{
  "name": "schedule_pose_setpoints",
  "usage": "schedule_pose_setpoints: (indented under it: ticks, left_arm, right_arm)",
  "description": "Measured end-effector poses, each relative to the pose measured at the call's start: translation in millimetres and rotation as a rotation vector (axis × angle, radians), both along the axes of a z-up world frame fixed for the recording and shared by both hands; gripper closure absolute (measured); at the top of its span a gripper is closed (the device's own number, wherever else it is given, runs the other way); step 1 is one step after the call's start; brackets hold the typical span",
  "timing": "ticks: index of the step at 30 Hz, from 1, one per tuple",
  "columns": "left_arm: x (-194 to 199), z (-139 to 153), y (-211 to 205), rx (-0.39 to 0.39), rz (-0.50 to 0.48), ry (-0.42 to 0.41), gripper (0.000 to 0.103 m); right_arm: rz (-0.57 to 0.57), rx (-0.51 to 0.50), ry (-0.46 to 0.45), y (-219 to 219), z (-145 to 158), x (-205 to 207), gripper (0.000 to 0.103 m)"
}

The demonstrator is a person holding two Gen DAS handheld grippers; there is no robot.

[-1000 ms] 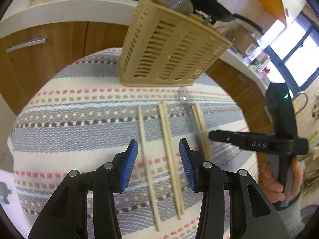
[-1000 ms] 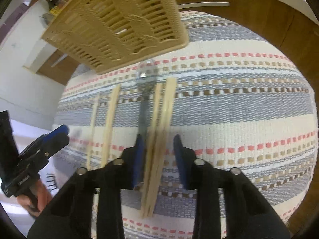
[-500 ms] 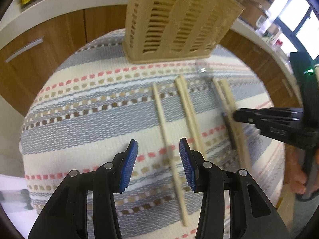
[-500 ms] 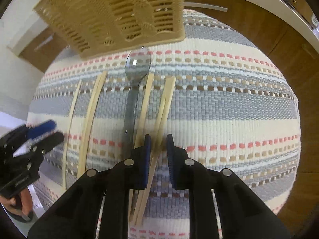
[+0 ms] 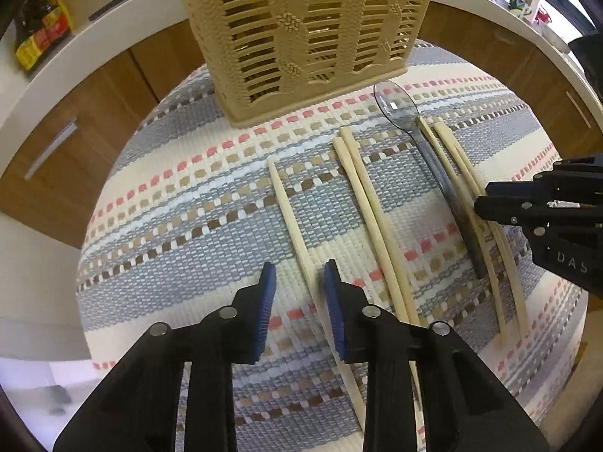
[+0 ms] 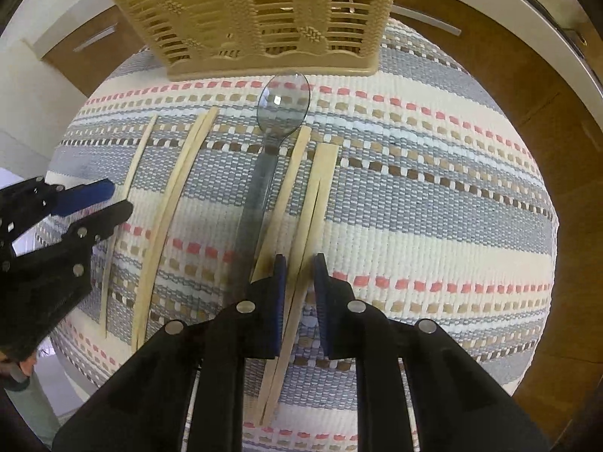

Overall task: Organize utensils
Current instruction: 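Grasp a wooden chopstick with the left tool while the right tool grasps a chopstick pair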

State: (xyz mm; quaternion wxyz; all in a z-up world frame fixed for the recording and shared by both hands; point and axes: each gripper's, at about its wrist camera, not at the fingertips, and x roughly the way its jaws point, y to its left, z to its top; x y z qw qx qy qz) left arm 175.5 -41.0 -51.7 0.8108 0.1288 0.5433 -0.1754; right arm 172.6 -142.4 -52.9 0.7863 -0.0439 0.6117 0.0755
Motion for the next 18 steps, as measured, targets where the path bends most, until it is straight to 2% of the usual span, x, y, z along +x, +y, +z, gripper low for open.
schedule_pose_setpoints:
  ticks: [2,3,4,6,13,18]
  left_arm:
    - [2,1,-3,0.009,0.009,-0.005,0.087]
    - [3,2,-2,0.017,0.017,-0.012,0.097]
    - [4,2,-1,0.012,0.024,-0.015,0.099]
    - [1,2,4,-0.006,0.029,-0.023,0.099]
    - [-15,14,42,-0.229,0.083,-0.073,0.099]
    - [-37,50,55,-0.323,0.069,-0.188,0.099]
  right_arm:
    - [0.016,0.000,-0.009,-2,2,-7,0.092]
    - [0.023,0.005,-0.013,-1,3,-9,0.092]
    - [0.030,0.012,-0.023,-1,5,-11,0.092]
    - [0.053,0.037,-0.057,0,11,-19,0.092]
    - [0.097,0.099,-0.168,-27,46,-70,0.092]
    - [0.120,0.172,-0.261,-53,76,-95,0.092]
